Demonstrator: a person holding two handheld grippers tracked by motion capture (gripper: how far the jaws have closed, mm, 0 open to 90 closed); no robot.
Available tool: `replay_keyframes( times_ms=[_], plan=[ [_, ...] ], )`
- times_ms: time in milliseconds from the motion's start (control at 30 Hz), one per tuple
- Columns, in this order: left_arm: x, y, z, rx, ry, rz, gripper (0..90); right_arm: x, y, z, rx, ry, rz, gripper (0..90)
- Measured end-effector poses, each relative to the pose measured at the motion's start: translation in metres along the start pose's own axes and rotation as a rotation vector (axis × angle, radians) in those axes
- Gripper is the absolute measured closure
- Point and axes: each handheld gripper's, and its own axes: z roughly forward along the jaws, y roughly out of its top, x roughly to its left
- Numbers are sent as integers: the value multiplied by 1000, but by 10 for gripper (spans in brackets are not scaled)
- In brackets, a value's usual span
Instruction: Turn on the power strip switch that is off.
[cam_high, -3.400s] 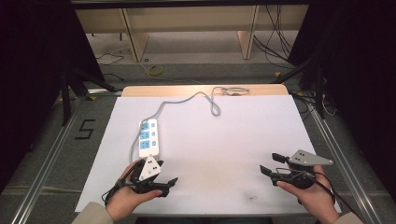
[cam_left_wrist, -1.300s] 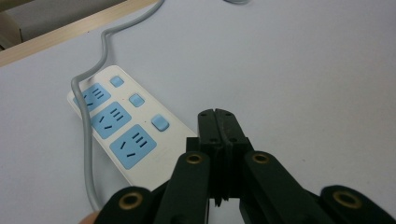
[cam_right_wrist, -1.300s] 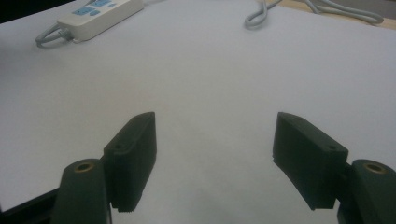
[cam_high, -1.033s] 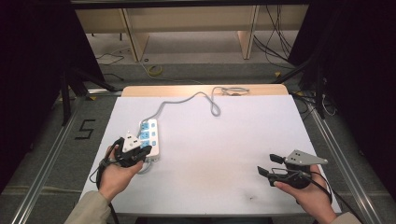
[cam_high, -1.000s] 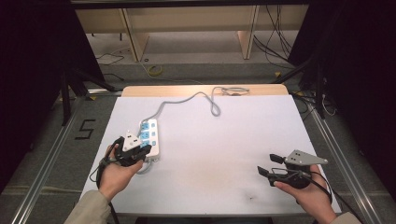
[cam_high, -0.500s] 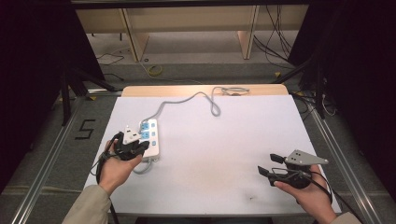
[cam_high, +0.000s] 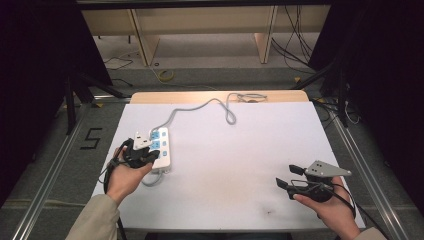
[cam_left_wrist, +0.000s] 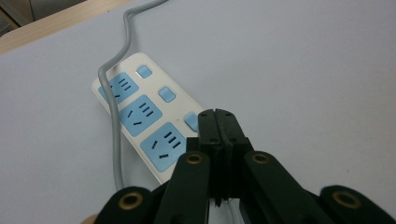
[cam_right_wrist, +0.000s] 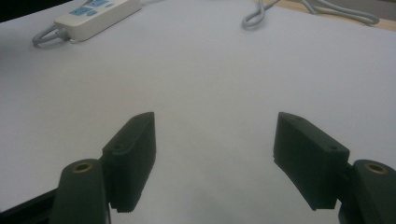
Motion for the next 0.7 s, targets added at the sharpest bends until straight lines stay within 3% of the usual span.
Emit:
replay_keyframes(
  times_ms=[700],
  plan=[
    [5, 14, 15, 43, 3, 8, 900, 0, 0, 0, 0, 2, -2, 304]
  ],
)
